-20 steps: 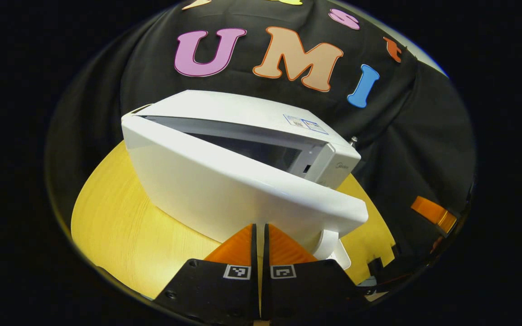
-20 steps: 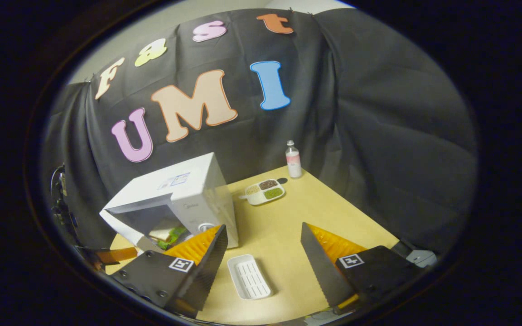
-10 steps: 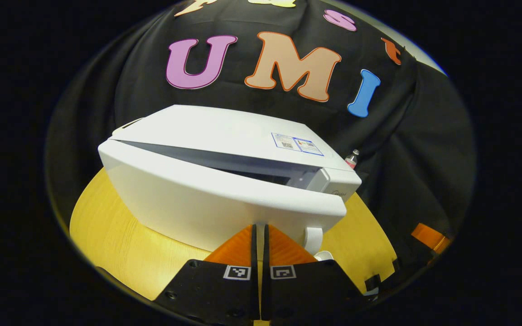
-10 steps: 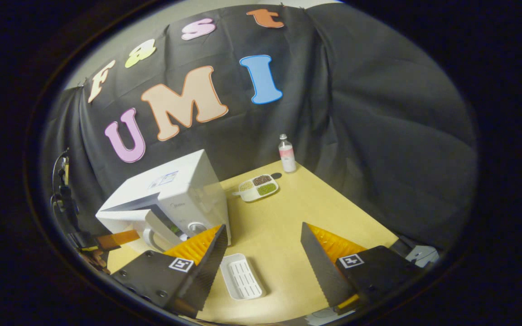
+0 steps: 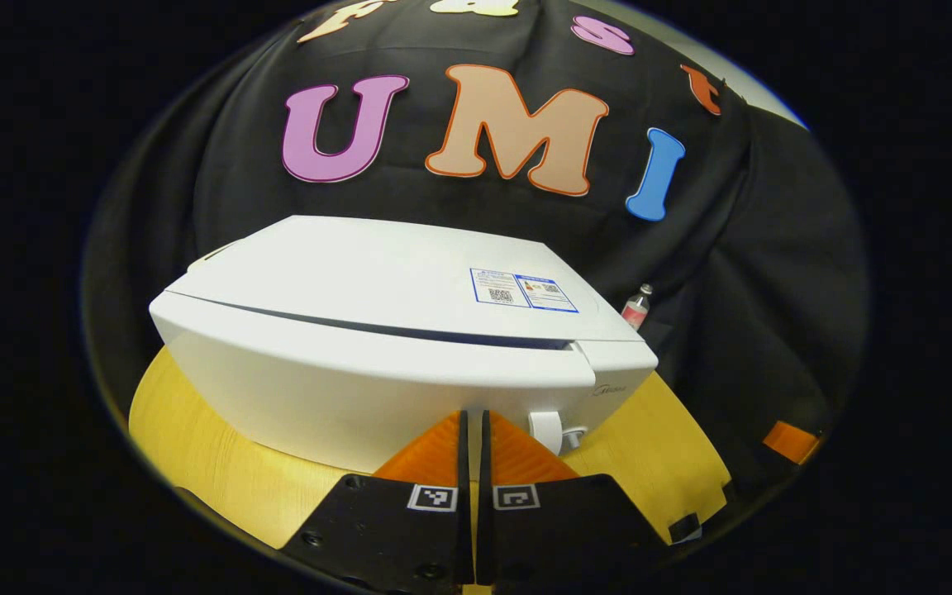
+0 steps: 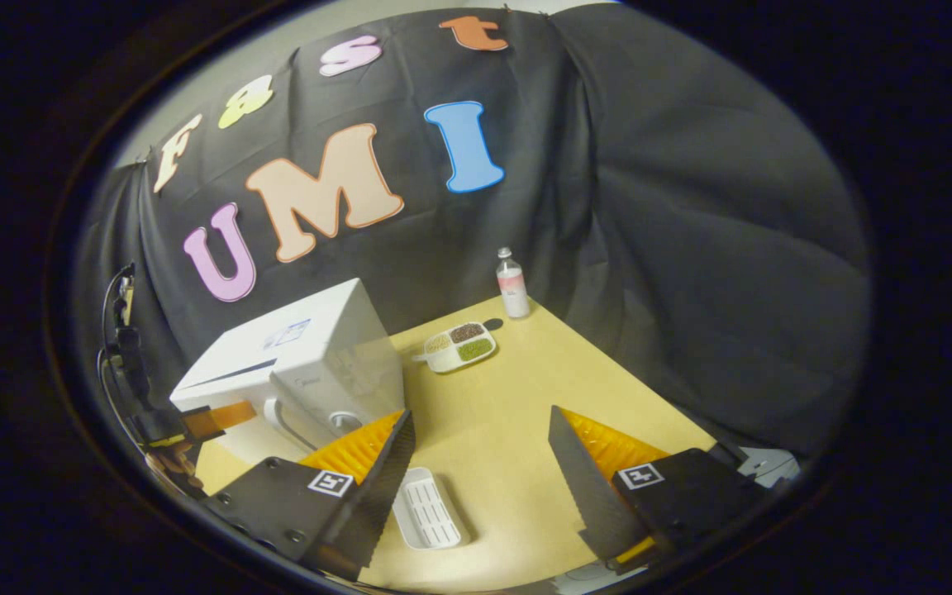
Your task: Open the microwave oven with the left hand, put the food in, and close the microwave oven.
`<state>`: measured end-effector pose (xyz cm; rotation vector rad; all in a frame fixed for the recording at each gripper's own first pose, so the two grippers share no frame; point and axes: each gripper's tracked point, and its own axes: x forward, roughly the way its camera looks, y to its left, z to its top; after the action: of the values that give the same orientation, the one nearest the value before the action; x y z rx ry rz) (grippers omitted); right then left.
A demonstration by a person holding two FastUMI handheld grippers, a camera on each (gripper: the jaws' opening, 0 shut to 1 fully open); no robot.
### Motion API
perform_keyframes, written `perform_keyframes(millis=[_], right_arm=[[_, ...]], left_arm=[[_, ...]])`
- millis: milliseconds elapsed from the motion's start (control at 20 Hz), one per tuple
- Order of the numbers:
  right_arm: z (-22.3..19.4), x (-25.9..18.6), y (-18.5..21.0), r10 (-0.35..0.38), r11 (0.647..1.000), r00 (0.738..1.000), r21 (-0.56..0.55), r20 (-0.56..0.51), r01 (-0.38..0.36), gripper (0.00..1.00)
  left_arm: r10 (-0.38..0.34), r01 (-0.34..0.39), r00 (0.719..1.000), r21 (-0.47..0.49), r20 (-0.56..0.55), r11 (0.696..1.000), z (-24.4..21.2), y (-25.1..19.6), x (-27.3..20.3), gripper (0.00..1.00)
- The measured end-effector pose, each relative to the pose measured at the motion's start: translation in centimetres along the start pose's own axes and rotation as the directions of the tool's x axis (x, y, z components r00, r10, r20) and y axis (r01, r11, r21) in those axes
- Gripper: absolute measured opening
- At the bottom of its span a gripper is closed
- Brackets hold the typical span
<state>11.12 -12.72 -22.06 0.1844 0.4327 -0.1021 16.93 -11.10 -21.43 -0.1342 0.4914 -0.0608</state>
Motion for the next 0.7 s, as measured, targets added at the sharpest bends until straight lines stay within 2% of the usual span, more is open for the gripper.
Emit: perform_keyframes(millis=[650, 700], right_arm=[[1.2, 0.5, 0.4, 0.010, 1.000, 1.000, -0.015, 0.012, -0.010, 0.91], [1.2, 0.6, 0.6, 0.015, 1.000, 1.000, -0.013, 0.012, -0.015, 0.99]], left_arm=[[0.018, -0.017, 1.000, -0.040, 0.020, 0.999, 0.0, 0.1, 0.4, 0.01], [0.014, -0.012, 1.000, -0.057, 0.025, 0.998, -0.2, -0.1, 0.6, 0.01]])
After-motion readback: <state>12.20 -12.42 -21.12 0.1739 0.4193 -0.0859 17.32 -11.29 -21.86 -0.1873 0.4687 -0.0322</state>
